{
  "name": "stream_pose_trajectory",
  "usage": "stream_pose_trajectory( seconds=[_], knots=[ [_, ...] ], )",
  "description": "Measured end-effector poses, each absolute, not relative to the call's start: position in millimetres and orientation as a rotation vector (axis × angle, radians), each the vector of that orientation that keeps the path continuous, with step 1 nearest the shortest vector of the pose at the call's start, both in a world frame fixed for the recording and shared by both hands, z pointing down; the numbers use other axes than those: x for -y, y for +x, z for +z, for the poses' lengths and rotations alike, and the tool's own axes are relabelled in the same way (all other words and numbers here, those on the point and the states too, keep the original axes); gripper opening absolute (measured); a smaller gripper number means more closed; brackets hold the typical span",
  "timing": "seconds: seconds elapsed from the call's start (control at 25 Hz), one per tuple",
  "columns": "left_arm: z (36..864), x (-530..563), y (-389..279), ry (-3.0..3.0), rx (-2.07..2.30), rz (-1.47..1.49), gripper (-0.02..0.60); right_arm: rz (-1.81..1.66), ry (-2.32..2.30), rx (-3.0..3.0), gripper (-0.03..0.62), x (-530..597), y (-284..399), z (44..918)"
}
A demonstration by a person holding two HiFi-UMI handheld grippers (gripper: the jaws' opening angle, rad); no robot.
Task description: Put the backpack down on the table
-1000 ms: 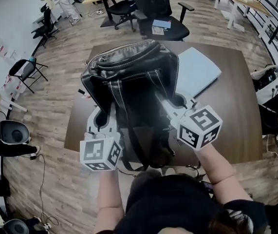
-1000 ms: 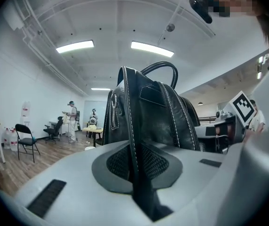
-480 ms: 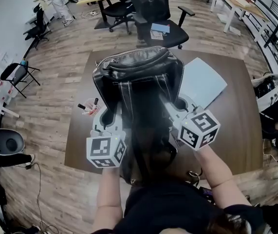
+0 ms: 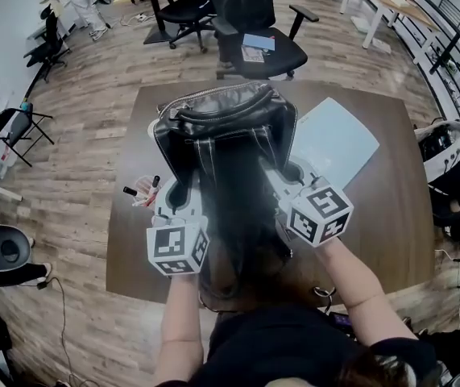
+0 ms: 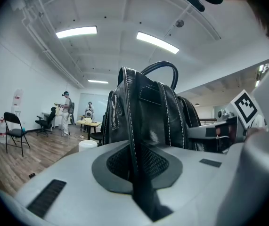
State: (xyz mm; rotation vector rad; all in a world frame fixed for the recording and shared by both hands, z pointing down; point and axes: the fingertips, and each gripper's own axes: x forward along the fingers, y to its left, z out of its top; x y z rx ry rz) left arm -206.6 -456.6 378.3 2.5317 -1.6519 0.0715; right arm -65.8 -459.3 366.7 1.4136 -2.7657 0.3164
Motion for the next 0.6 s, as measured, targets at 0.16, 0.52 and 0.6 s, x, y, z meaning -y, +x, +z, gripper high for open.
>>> stream_pose_trajectory(
  seconds=[0.16,0.52,0.6],
  knots=[
    [392,472,-209,2.522,1.647,0.065,0.055,0.304,1.442,2.749,0.046,474,-68,379],
    [435,486,-208,2.504,1.608,0.095,0.055,0.369,1.466,2.716,0.046,490,-67,423],
    [438,486,-209,2.508,1.591,0.078,0.055,0.357,1.460,2.730,0.046,490,-67,426]
  ],
)
